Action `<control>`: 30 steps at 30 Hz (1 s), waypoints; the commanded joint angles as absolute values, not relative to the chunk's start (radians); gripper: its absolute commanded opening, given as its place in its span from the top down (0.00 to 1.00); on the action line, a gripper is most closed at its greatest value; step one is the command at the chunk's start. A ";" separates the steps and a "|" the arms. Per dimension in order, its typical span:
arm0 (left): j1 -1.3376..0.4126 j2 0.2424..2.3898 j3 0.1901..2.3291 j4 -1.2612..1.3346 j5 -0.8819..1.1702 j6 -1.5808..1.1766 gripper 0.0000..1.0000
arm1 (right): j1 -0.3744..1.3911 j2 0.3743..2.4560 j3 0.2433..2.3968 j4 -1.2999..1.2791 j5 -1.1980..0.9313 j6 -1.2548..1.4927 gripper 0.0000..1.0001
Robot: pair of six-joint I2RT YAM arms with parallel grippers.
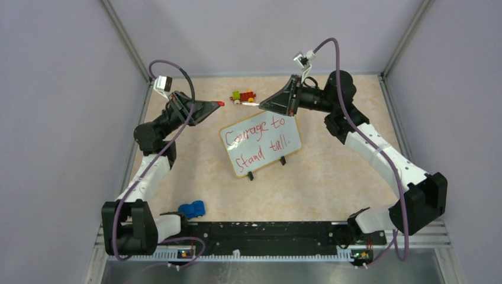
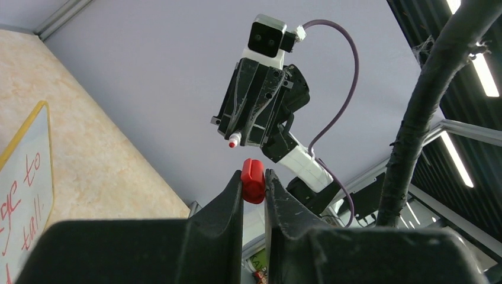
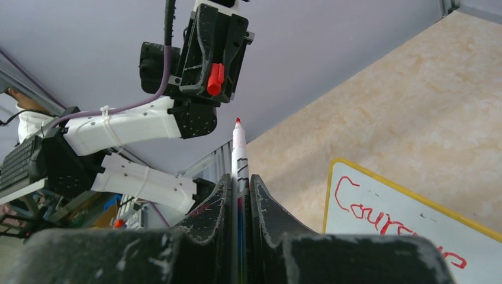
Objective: Write a sentence on the whiteboard
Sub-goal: Insert the whiteboard marker without the cap into the pen cap.
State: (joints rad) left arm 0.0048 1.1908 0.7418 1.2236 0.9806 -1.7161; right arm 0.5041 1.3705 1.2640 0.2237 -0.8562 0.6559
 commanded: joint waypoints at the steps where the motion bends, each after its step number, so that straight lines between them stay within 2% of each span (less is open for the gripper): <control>1: 0.005 1.161 0.710 1.229 0.938 -1.711 1.00 | 0.535 1.370 1.317 0.244 -0.845 0.663 1.00; 18: -0.039 1.173 0.725 1.203 0.954 -1.662 1.00 | 0.596 1.432 1.413 0.192 -0.833 0.637 1.00; 30: -0.054 1.176 0.749 1.238 0.953 -1.680 1.00 | 0.600 1.434 1.400 0.173 -0.824 0.618 1.00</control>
